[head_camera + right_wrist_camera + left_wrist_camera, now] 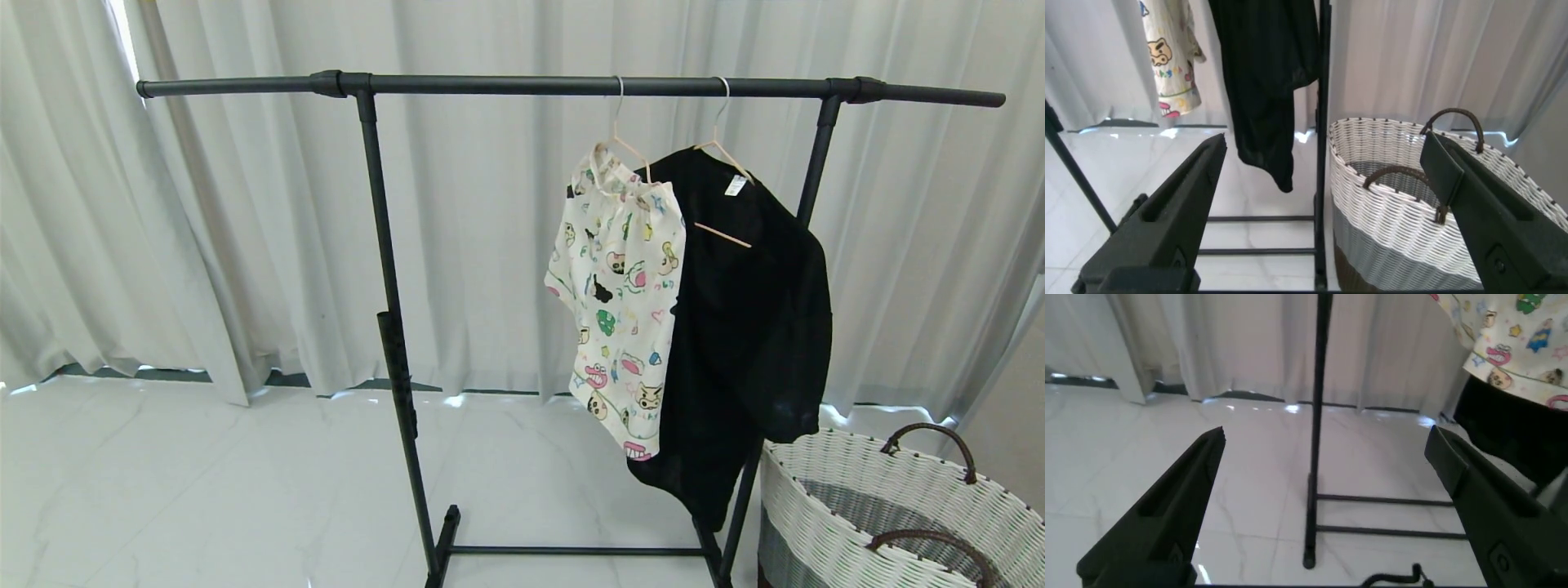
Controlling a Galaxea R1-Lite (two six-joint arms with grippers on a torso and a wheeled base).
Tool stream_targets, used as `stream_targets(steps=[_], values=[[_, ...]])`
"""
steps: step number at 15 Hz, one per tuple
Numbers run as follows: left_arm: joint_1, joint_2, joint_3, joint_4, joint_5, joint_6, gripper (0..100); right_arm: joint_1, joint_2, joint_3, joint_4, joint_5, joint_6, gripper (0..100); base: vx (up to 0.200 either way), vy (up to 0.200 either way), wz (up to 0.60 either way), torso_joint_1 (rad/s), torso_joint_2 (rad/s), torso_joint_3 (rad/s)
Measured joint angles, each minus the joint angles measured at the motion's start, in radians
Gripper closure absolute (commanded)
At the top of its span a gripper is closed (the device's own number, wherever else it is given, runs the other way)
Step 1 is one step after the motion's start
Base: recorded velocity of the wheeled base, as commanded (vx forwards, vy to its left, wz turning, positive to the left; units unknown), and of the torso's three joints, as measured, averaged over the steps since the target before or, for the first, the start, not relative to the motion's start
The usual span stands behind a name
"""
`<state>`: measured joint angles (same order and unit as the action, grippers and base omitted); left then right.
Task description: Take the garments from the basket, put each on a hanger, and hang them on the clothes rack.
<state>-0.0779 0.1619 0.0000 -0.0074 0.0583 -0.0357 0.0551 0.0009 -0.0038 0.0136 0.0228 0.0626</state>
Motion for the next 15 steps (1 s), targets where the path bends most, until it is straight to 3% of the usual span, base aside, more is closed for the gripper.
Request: stream_targets(steps=[3,7,15], values=[[0.041,0.005,0.000,0.002,0.006,-0.009,0,0.000,0.000,0.000,-0.001,0.000,0.003,0,0.000,0.000,0.00,0.000,0.00,0.000],[0.077,-0.110,0.000,0.002,0.005,0.008,0,0.000,0.000,0.000,0.000,-0.001,0.001,0,0.000,0.000,0.00,0.000,0.00,0.000],[0.085,-0.159,0.000,0.002,0.007,-0.010,0,0.000,0.000,-0.001,-0.001,-0.001,0.005,0,0.000,0.000,0.00,0.000,0.00,0.000]])
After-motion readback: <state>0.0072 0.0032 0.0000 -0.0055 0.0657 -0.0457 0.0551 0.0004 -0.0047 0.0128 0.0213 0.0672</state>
